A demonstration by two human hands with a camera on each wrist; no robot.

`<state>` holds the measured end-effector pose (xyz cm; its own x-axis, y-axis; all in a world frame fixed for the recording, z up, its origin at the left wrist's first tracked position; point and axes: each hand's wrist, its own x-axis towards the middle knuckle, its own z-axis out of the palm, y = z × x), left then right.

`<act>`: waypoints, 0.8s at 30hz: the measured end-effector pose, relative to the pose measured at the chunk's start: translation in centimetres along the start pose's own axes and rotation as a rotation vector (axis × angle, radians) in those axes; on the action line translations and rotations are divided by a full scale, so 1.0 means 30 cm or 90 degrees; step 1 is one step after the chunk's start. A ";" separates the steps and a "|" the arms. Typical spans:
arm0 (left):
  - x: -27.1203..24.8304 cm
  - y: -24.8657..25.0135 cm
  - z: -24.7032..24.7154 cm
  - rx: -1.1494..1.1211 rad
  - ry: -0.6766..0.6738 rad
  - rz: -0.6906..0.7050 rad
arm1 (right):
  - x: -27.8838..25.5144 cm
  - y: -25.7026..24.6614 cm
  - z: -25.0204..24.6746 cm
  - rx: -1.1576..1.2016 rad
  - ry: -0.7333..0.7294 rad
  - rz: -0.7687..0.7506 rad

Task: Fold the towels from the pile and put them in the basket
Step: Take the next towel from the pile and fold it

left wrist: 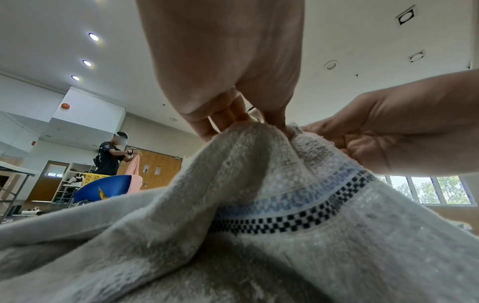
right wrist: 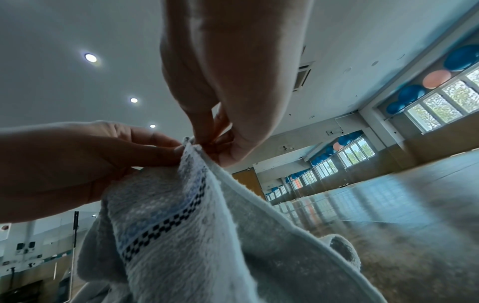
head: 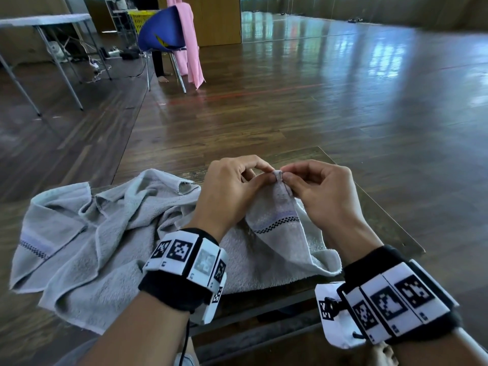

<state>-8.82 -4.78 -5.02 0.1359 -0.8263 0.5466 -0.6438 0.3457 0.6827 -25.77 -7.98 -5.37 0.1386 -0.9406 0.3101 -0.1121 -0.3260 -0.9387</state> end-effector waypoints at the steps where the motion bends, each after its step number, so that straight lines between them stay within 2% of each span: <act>1: 0.001 -0.002 0.001 -0.001 0.003 -0.001 | 0.000 -0.001 -0.001 0.006 0.001 0.005; 16: -0.001 -0.009 0.000 0.034 0.000 -0.002 | -0.005 -0.005 0.009 0.038 -0.003 0.031; 20: -0.005 -0.009 0.002 0.051 -0.017 -0.003 | -0.007 0.003 0.021 0.028 -0.040 0.034; 24: -0.010 -0.001 0.004 0.076 -0.045 -0.010 | -0.012 0.016 0.026 -0.006 -0.034 0.028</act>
<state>-8.95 -4.59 -5.27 0.0958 -0.8619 0.4980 -0.7282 0.2805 0.6254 -25.12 -7.71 -6.05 0.1855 -0.9476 0.2601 -0.1279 -0.2857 -0.9497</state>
